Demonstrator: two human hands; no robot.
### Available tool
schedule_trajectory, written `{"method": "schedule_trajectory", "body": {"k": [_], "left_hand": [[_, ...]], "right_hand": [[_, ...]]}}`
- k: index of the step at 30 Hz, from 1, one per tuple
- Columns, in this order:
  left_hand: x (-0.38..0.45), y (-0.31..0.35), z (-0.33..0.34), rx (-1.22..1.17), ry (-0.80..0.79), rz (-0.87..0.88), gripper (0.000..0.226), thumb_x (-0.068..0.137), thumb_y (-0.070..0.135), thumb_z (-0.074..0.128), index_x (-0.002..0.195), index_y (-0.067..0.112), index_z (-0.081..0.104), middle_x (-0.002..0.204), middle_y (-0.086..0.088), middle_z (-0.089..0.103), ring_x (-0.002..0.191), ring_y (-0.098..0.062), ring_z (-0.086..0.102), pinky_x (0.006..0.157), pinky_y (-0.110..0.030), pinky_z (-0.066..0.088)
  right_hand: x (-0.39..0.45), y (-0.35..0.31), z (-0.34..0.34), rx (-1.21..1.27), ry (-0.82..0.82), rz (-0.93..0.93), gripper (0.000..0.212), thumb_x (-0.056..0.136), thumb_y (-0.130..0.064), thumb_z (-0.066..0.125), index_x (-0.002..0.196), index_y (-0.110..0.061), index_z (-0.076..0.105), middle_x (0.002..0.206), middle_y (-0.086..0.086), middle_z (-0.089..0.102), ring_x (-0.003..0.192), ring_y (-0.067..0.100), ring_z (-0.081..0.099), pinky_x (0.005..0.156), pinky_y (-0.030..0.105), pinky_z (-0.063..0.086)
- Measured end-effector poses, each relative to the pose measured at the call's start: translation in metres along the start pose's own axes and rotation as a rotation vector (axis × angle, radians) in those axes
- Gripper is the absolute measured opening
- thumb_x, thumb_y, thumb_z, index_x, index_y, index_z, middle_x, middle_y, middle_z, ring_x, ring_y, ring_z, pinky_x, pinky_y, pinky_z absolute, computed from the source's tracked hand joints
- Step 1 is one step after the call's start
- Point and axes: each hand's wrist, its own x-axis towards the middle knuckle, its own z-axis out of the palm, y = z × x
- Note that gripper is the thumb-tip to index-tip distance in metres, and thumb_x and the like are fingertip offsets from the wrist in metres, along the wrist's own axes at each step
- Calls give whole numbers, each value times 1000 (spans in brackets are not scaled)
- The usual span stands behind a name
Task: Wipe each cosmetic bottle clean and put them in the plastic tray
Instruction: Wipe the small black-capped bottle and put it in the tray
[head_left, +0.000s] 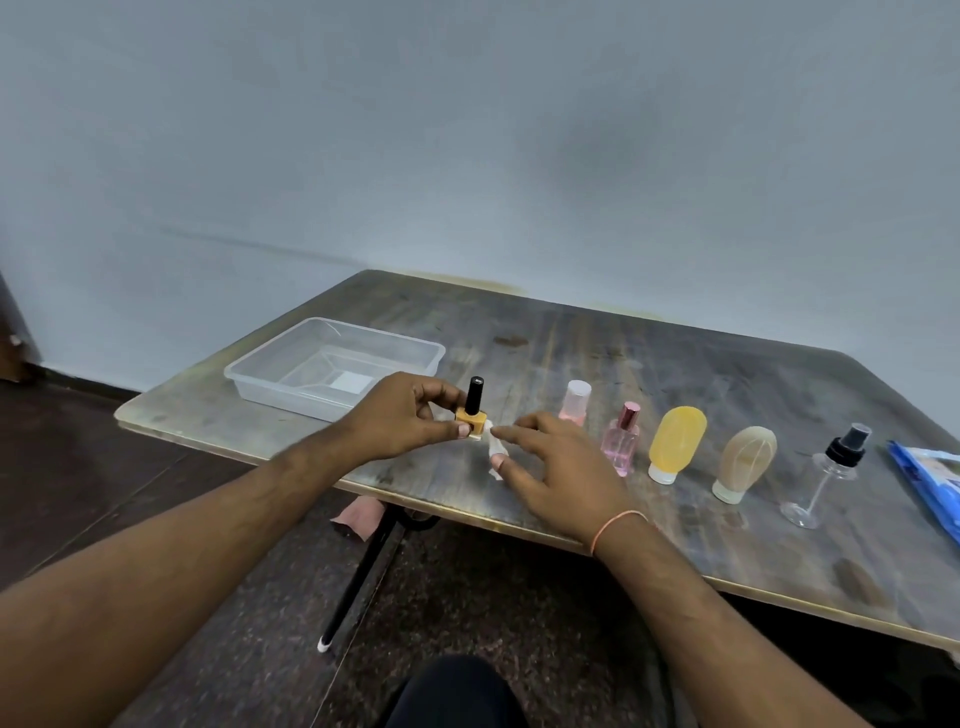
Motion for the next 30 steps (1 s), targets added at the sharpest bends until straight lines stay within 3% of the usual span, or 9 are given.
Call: {"method": "schedule_trajectory", "body": {"k": [3,5,9,13,17,20,25,27,30], "left_hand": [[-5,0,-4,27,-4,-4,38,86,26,94,122,20,82,110,8,80,50,2,56,55,-10,43],[-8,0,-9,23,6,-15,37,86,26,94,120,22,82,105,13,80,52,1,57,56,-11,45],[-10,2,-20,32,7,-47,34,87,24,93,119,22,81,72,32,73,50,1,60,56,-10,43],[-8,2,-35,15,32,-61,36,86,27,93,119,20,82,67,28,73,49,0,62,55,-8,42],[-10,4,-48,4,49,-60,33,87,28,93,118,22,84,55,20,68,42,0,50,51,-8,35],[-8,2,-64,1,66,-59,29,89,28,91,118,29,84,44,15,54,39,-5,39,49,-13,29],[-4,-8,-95,75,47,-32,24,96,27,84,118,37,81,42,15,45,43,-9,33,50,-15,25],[-2,-14,-105,129,27,-15,23,98,26,82,117,39,79,45,22,52,43,-8,37,51,-15,27],[3,-29,-117,175,11,12,24,97,20,82,118,33,81,82,27,77,50,6,53,57,-9,37]], "right_hand": [[18,-10,0,2,35,41,25,101,-50,65,113,-33,79,111,-15,63,103,11,62,85,34,54],[28,-15,0,26,37,75,12,94,-44,76,99,-34,76,107,-15,62,96,10,62,80,31,51],[43,-24,0,275,6,98,31,82,-30,90,100,-40,67,113,-13,62,92,4,62,71,14,45],[58,-37,0,449,56,100,38,85,-34,87,119,-40,72,115,-19,68,90,4,69,77,16,53],[76,-45,1,508,74,114,24,92,-29,83,116,-27,81,99,-16,77,75,3,67,67,6,47],[91,-54,5,521,94,110,13,92,-27,83,106,-26,85,97,-12,79,82,8,70,74,15,52],[123,-70,18,516,108,87,14,91,-28,84,105,-27,84,96,-13,80,87,10,73,83,26,57],[135,-75,26,499,90,80,18,91,-28,84,109,-24,85,99,-11,81,88,9,73,84,26,57],[150,-81,40,431,66,63,19,90,-31,85,107,-25,86,98,-11,83,78,2,68,79,26,53]]}}
